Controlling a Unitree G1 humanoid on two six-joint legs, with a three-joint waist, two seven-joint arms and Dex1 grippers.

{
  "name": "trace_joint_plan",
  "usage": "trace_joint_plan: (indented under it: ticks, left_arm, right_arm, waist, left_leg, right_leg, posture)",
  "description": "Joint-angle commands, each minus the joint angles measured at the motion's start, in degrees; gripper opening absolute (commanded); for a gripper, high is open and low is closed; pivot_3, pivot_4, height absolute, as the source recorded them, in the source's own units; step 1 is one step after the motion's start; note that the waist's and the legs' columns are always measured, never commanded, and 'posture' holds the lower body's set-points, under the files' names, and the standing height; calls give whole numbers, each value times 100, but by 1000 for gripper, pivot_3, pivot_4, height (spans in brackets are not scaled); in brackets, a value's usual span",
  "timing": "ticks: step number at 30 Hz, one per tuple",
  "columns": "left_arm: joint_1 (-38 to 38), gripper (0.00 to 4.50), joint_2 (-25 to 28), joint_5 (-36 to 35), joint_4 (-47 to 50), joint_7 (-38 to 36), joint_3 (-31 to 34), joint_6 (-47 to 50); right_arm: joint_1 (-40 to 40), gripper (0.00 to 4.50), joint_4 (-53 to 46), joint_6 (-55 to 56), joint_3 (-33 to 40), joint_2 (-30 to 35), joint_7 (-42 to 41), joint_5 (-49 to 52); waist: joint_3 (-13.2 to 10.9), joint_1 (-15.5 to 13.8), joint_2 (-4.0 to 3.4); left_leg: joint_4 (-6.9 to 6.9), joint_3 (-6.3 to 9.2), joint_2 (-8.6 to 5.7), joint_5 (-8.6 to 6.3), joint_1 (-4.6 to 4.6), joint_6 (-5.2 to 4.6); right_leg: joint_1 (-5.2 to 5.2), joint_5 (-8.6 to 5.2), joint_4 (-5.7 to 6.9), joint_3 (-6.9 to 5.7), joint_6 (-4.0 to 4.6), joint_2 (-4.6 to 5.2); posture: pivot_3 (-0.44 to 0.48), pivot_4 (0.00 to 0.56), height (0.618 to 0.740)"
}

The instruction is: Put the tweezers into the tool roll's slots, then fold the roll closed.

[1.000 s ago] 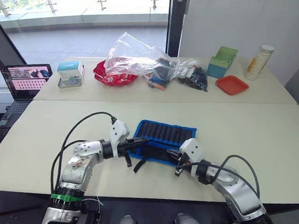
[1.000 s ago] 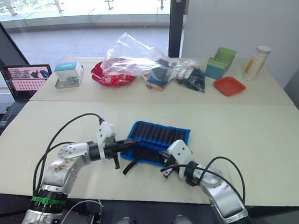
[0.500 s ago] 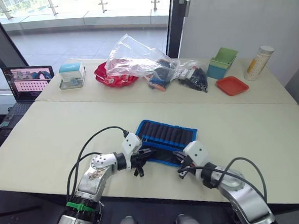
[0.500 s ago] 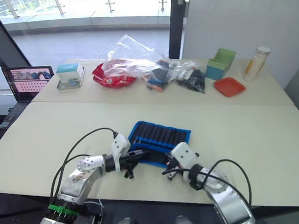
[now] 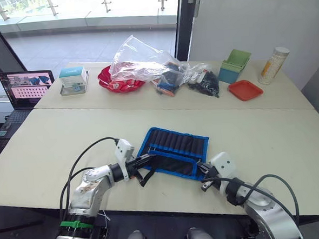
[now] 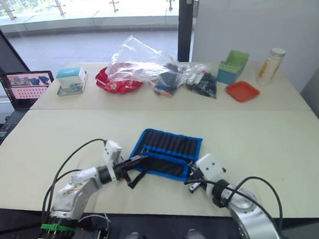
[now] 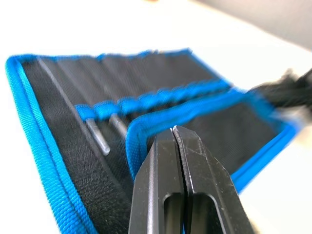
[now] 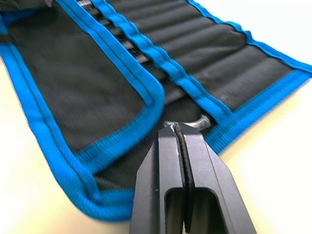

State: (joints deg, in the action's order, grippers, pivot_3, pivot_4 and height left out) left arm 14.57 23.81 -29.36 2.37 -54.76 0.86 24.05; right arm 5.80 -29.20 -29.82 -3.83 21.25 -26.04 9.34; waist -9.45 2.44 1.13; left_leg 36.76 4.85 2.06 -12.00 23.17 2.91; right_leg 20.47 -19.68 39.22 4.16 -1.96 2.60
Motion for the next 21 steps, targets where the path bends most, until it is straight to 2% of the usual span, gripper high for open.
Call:
trace_joint_plan:
  ticks: [1,4,7,8,11,15,18,21]
  left_arm:
    - [-129,14,558,-388,555,-361,672,-117]
    - [-162,14,928,-521,551,-562,925,-86]
    - [-390,14,1443,-313,376,-1113,1141,-595]
    - [-525,258,1599,-186,313,-1315,1150,-824]
    - [-894,1115,1911,-147,265,-1820,1170,-1199]
    - [-1119,2413,1920,-21,181,-1913,1208,-1719]
    - [-1221,3446,1951,-52,197,-1917,1178,-1655]
    - [-1261,3446,1920,-37,252,-1839,1170,-1667]
  right_arm:
    - [-50,0,-623,-404,577,195,-225,637]
    - [-191,0,-726,-811,903,333,-261,1012]
    - [-589,0,-689,-1656,1345,488,-187,1530]
    - [-708,569,-653,-2021,1455,502,-154,1765]
    - [-887,1481,-579,-2898,1666,482,-30,2261]
    - [-1171,2818,-168,-3835,2125,77,477,2632]
    - [-1353,2848,129,-4269,2343,-201,702,2838]
    - [-1434,2848,329,-4565,2448,-391,807,3007]
  waist:
    - [-1,-3,-2]
    - [-1,-7,-2]
    - [-8,1,-5]
    - [-9,18,-3]
    - [-9,5,-5]
    - [-11,-47,-4]
    - [-12,-38,-6]
    - [-11,-16,-5]
  left_leg:
    - [0,0,-2,0,1,1]
    - [-10,0,-4,-1,-3,1]
    - [-11,-2,-3,-1,-1,1]
    - [-12,-3,-2,-1,-1,1]
    - [-35,-8,1,0,-12,2]
    - [-51,-4,1,0,-6,2]
    - [-50,-6,-5,1,-1,2]
    - [-51,-6,0,0,-3,2]
  right_leg:
    - [0,0,1,0,0,2]
    - [-3,0,-6,-1,0,4]
    - [-3,0,-15,-1,0,3]
    - [-3,0,-16,-1,0,3]
    - [-1,0,-21,1,2,2]
    - [6,0,-22,0,3,2]
    - [9,0,-26,4,3,7]
    - [10,0,-26,3,3,4]
  posture:
    - [0,150,723]
    - [0,150,723]
    - [0,150,723]
    - [0,150,723]
    - [0,150,723]
    - [0,150,723]
    - [0,150,723]
    - [0,150,723]
